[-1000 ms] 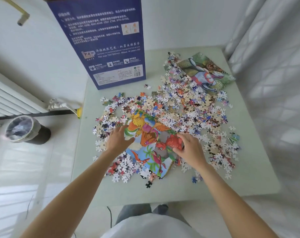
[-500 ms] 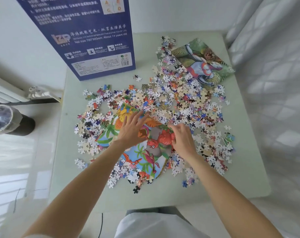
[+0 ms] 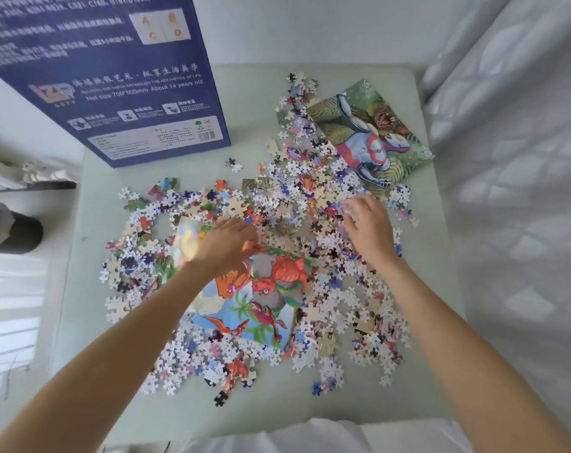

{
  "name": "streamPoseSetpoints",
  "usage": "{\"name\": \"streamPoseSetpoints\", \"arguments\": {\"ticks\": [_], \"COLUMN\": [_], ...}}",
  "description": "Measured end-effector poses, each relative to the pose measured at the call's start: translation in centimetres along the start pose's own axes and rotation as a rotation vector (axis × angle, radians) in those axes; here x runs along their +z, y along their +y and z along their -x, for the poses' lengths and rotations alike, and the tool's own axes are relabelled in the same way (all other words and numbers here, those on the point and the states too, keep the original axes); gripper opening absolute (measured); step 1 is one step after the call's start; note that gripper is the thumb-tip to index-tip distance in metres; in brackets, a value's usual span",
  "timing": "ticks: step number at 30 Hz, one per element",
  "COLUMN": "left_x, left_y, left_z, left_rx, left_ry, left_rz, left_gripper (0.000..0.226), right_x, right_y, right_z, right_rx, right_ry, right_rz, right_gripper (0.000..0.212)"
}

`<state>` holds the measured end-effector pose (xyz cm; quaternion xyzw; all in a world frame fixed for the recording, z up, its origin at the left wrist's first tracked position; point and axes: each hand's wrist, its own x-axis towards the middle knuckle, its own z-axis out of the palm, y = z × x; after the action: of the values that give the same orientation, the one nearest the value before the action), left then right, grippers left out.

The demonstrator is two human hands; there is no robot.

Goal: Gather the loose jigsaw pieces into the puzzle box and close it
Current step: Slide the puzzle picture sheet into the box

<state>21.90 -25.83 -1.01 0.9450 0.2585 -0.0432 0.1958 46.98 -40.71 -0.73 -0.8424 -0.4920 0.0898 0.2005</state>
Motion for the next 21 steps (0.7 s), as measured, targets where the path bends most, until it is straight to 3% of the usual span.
{"name": "streamPoseSetpoints", "arguments": {"ticks": [4,11,16,19,21], "left_x": [-3.3,-4.1,-2.0,-1.5,-1.5], "left_y": [1.4,2.2,1.3,1.2,1.5], "left_z": [-2.5,-7.7,-8.0,-7.2,-6.6], "left_rx": [-0.155,-0.441,-0.713,-0.798,-0.833], "left_ry": [0.103,0.109,0.173,0.256,0.323], "left_rz": [0.064,0.237,0.478,0.638,0.745], "left_gripper": [0.026,0.025,0.024,0.025,0.026], "right_x": [-0.5,1.2,0.7,-0.1,-0.4], "right_y": [2.1,5.6,5.6,3.8,1.6], "right_z": [-6.5,-12.8,-12.3,-11.2,-9.8], "right_rx": [0.032,0.174,0.074,-0.053,-0.135], "right_ry": [0.009,-0.186,-0.047,0.078,0.062], "right_rz": [0.059,0.176,0.257,0.252,0.279], "right_gripper": [0.029,0.047,0.025,0.018,0.018]}}
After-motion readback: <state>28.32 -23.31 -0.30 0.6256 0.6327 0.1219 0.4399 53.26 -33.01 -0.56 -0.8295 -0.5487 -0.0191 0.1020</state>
